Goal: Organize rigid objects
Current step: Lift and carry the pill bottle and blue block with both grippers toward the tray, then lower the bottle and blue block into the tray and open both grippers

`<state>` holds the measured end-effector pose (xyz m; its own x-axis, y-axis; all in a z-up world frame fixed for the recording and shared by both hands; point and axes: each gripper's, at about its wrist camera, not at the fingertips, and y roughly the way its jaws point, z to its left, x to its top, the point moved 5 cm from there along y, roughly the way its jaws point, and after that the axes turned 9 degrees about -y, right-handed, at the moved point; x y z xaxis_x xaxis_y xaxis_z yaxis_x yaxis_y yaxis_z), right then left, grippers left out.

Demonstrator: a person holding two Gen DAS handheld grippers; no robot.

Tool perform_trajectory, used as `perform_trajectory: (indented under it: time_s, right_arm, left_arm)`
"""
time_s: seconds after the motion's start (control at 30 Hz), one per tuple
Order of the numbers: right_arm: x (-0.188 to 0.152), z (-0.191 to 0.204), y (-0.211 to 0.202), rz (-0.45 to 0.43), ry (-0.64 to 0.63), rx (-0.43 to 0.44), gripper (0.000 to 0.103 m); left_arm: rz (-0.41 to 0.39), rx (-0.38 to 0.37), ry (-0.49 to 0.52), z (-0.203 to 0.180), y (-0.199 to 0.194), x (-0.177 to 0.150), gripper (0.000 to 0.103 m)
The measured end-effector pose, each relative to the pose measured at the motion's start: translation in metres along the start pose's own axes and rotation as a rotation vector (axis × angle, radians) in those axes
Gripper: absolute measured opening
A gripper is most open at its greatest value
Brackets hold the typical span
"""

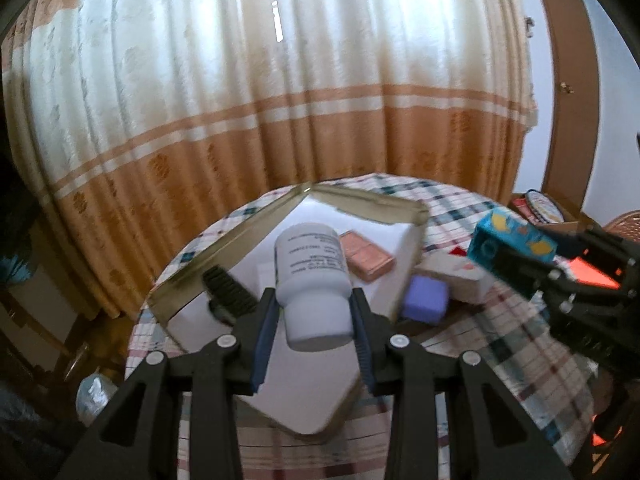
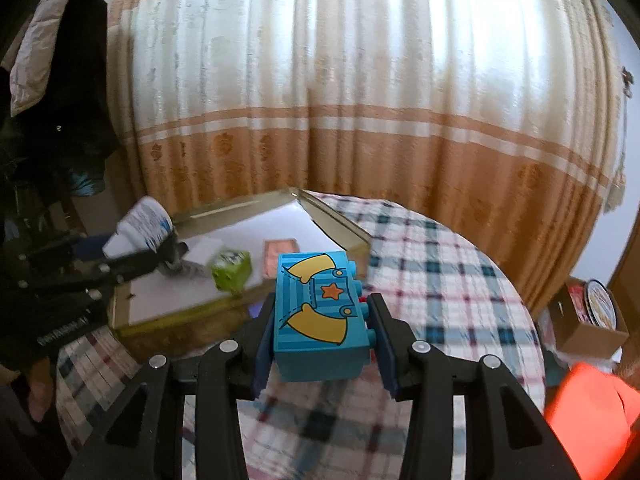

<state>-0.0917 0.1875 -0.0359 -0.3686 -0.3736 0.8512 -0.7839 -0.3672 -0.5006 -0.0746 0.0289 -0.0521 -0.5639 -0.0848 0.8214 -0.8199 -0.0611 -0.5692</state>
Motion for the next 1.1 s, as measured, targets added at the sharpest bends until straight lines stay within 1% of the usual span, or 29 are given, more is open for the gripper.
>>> perform_trajectory:
  time_s: [0.17, 0.33, 0.43, 0.77, 1.1]
  right_arm:
    - [0.023, 0.013, 0.016, -0.002, -0.043, 0.031, 0.046]
    - [0.045, 0.026, 0.037, 0.002, -0.079, 0.058, 0.046]
    - [0.052, 0.037, 0.048, 0.015, -0.107, 0.071, 0.046]
    - [0.051, 0.061, 0.080, 0.073, -0.131, 0.119, 0.046]
    - [0.052, 0.073, 0.092, 0.086, -0.131, 0.155, 0.046]
  left_arm:
    - [0.040, 0.037, -0.022, 0.019, 0.014, -0.001, 0.035]
    - [0.058, 0.067, -0.038, 0.031, 0.021, -0.002, 0.035]
    - [0.070, 0.078, -0.040, 0.036, 0.026, -0.003, 0.035]
    - [0.103, 0.079, -0.065, 0.046, 0.043, -0.002, 0.035]
    - [0.118, 0.091, -0.087, 0.056, 0.053, -0.001, 0.035]
